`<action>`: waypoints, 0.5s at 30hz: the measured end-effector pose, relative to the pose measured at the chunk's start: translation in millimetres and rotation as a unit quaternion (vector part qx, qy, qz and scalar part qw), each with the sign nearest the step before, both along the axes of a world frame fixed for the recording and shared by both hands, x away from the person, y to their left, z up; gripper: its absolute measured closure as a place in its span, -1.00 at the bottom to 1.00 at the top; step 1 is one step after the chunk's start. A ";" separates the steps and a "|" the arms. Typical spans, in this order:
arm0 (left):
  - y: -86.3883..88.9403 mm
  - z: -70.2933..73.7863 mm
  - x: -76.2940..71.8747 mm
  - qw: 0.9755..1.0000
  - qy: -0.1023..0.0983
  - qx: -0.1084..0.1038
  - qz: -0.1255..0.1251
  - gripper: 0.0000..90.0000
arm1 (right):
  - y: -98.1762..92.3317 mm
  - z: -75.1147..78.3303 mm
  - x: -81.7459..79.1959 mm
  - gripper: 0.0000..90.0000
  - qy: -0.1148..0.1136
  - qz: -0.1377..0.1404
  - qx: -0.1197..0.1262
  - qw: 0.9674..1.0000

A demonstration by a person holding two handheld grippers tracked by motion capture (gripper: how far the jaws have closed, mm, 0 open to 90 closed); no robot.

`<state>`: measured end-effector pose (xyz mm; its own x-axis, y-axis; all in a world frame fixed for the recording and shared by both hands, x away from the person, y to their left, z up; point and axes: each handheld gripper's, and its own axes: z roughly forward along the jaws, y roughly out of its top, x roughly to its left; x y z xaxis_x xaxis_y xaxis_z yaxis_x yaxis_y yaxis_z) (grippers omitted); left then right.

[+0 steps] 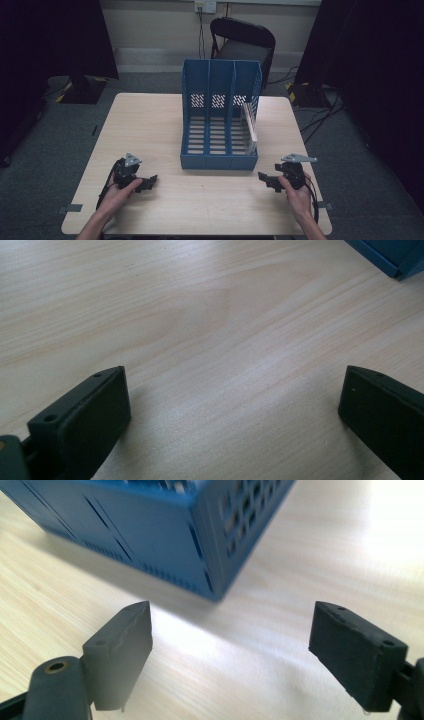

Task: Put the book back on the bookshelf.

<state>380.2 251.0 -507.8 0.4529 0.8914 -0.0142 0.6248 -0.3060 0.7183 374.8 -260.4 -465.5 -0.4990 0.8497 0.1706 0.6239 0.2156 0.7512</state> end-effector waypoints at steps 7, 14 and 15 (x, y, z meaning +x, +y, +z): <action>-0.8 0.0 2.1 1.000 0.000 0.000 -0.002 -1.00 | 3.1 -21.4 1.1 -0.64 0.008 -0.021 -0.046 0.999; -2.0 0.1 3.5 1.000 0.001 0.001 -0.001 -1.00 | 14.2 -33.7 2.9 -0.70 0.009 -0.015 -0.083 0.996; -2.7 -0.2 3.8 1.000 -0.001 -0.002 0.001 -1.00 | 15.7 -35.2 2.5 -0.71 0.001 -0.017 -0.090 0.996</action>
<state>384.0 248.3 -508.0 0.4508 0.8925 -0.0167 0.6246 -0.3020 0.7202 377.3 -244.7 -500.7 -0.4692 0.8830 0.0150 0.6340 0.3250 0.7017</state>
